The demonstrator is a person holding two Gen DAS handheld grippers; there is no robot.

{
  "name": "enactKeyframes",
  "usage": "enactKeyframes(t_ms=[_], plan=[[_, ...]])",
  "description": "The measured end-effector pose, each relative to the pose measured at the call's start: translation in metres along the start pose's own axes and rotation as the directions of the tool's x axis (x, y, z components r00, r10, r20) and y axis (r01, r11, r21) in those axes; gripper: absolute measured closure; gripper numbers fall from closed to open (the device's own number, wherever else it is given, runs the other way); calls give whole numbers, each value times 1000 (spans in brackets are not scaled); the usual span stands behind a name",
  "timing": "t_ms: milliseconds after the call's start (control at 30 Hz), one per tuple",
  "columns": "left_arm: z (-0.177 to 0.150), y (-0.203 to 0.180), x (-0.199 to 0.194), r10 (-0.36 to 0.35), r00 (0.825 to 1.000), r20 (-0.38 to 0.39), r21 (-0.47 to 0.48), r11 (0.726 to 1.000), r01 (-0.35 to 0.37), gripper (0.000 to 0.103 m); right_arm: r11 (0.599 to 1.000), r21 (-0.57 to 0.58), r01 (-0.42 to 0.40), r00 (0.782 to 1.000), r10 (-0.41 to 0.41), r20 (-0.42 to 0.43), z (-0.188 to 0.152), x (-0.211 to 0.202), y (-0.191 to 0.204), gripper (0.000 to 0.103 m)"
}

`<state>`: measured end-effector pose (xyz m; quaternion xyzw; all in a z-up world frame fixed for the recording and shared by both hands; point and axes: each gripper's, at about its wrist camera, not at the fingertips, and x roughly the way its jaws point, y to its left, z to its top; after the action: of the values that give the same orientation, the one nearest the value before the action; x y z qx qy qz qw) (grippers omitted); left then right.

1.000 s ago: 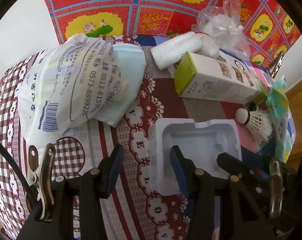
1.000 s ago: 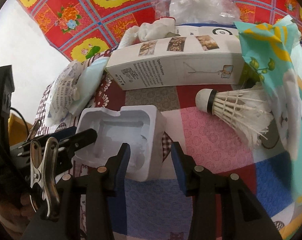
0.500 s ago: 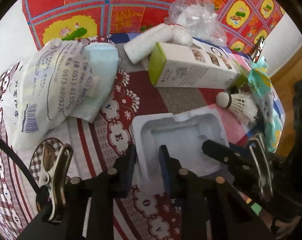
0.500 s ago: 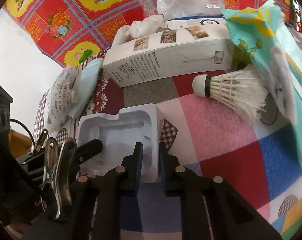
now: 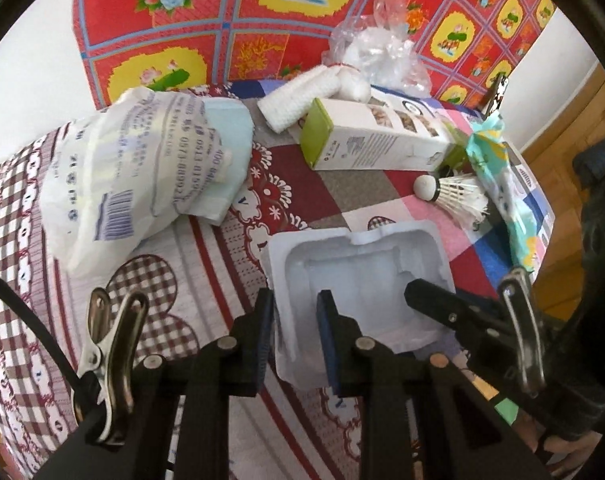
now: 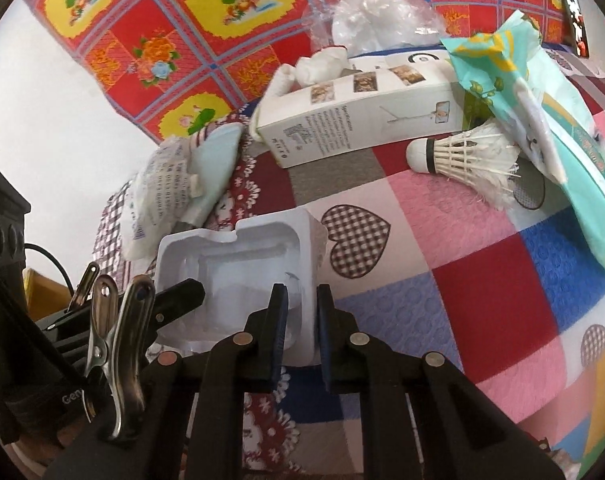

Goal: Collect trash
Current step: 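Lift the white tray with both grippers and carry it to the red bucket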

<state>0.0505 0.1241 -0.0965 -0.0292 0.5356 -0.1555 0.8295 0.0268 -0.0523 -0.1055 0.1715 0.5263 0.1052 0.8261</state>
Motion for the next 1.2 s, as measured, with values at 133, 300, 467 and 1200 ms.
enactKeyframes(t_ms=[133, 300, 467, 1200], plan=[[-7, 0, -14, 13, 1000, 20, -5, 1000, -13, 80, 1000, -23, -13, 1000, 13, 2, -7, -10, 7, 87], [-19, -3, -32, 39, 998, 46, -27, 999, -38, 80, 997, -65, -33, 999, 33, 4, -16, -25, 19, 87], [-38, -5, -53, 69, 995, 68, -65, 996, -64, 80, 992, -113, -52, 999, 53, 0, -31, -38, 30, 87], [-105, 31, -126, 236, 963, 126, -191, 959, -210, 80, 953, -243, -183, 983, 177, -46, -72, -39, 108, 87]])
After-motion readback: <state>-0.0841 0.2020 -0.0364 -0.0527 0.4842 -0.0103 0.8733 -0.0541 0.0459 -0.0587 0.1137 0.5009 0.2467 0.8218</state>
